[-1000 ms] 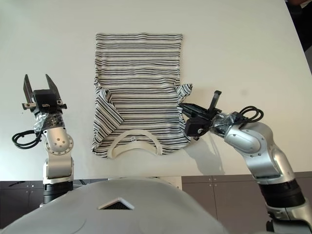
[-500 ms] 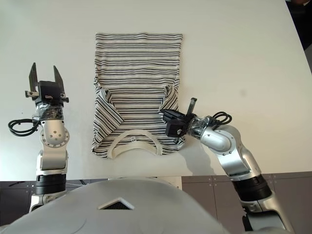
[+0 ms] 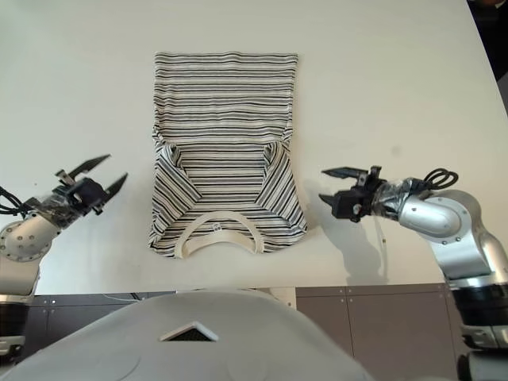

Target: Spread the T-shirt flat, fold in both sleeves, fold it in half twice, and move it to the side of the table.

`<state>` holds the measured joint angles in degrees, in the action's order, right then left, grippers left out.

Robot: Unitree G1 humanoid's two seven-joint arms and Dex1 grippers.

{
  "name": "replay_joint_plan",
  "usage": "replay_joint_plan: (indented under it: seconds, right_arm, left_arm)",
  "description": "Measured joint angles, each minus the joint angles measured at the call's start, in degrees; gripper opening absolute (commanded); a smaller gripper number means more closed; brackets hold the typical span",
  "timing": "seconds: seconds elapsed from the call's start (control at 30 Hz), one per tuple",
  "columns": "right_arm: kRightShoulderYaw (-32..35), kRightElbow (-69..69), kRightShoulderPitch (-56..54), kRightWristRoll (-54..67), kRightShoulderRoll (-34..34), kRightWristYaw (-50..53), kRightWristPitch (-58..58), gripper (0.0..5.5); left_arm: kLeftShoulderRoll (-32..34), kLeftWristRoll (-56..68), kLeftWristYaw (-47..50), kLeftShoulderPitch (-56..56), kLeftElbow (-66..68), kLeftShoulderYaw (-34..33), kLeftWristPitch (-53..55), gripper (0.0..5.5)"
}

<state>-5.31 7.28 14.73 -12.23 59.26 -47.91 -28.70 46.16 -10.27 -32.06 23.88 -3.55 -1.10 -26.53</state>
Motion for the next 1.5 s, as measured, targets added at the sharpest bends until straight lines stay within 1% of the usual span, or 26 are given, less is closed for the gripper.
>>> replay_joint_plan:
  seconds: [0.07, 0.13, 0.27, 0.43, 0.57, 0.73, 0.77, 0.87, 0.9, 1.0, 1.07, 1.17, 1.2, 1.23, 1.4, 1.47, 1.5]
  right_arm:
    - [-0.56, 0.00, 1.53, -0.91, 1.03, -0.48, -4.80, 3.15]
    - [-1.51, 1.29, 2.66, -1.10, 1.29, -0.51, -7.23, 3.15]
    - [-3.03, 3.88, 4.18, -1.14, 1.18, -0.57, -8.35, 3.15]
    - [-5.17, 3.35, 0.78, -2.40, -0.36, -0.40, -8.93, 3.15]
    - [-6.09, 1.79, -0.30, -3.37, -0.49, 0.23, -10.10, 2.46]
    - [-7.00, 0.06, -1.21, -3.71, -0.48, 0.32, -11.31, 1.78]
    - [-7.24, -0.10, -1.56, -3.71, -0.48, 0.24, -11.37, 1.53]
    - [-7.47, -0.12, -2.25, -3.70, -0.48, 0.09, -11.42, 1.06]
    - [-7.64, -0.14, -2.26, -3.70, -0.48, 0.09, -11.43, 0.92]
    - [-7.79, -0.29, -2.26, -3.70, -0.48, 0.12, -11.46, 0.43]
    - [-7.98, -0.29, -2.29, -3.70, -0.49, 0.15, -11.46, 0.10]
    - [-8.66, -0.13, -2.29, -3.71, -0.76, 0.29, -11.46, 0.10]
    - [-8.71, -0.11, -2.29, -3.71, -0.76, 0.39, -11.46, 0.10]
    - [-8.86, -0.02, -2.27, -3.71, -0.77, 0.54, -11.44, 0.10]
    - [-8.93, 0.22, -2.26, -3.71, -0.79, 0.84, -11.31, 0.10]
    - [-8.98, 0.36, -2.26, -3.69, -0.79, 0.84, -11.13, 0.10]
    - [-9.07, 0.60, -2.21, -3.35, -0.79, 0.75, -11.05, 0.10]
  left_arm:
    - [3.89, 0.16, -4.20, 1.70, 1.09, 1.42, -5.55, 3.05]
    - [7.85, 1.46, -8.38, 2.06, 1.05, 3.36, -10.02, 3.36]
    - [9.47, 2.19, -12.21, 0.24, 0.94, 7.98, -14.61, 3.36]
    - [10.87, 2.09, -12.63, -1.68, 2.57, 11.02, -18.80, 3.36]
    - [12.90, 2.09, -12.61, -1.31, 2.60, 12.24, -20.97, 3.40]
    - [12.87, 0.92, -11.51, -1.94, 3.02, 13.39, -22.87, 3.40]
    - [12.75, 0.62, -11.23, -2.39, 3.23, 13.78, -23.23, 3.40]
    - [12.17, -0.41, -10.20, -4.10, 3.66, 14.94, -23.64, 3.40]
    - [11.94, -1.17, -9.49, -4.58, 3.88, 15.18, -24.01, 3.17]
    - [11.59, -2.26, -8.43, -5.67, 5.04, 16.16, -25.15, 2.77]
    - [11.59, -2.40, -7.83, -5.94, 5.74, 16.74, -25.53, 2.39]
    - [11.62, -2.42, -7.64, -5.93, 6.53, 17.50, -25.92, 1.82]
    - [11.67, -2.45, -7.62, -5.90, 6.71, 17.72, -26.04, 1.49]
    - [11.77, -2.54, -7.62, -5.89, 6.83, 18.01, -26.07, 1.39]
    - [12.05, -3.57, -7.60, -5.75, 6.85, 18.59, -26.17, 0.45]
    - [12.14, -3.57, -7.61, -5.48, 6.85, 18.79, -26.00, 0.15]
    - [12.25, -3.52, -7.63, -5.43, 6.83, 18.94, -25.87, 0.15]
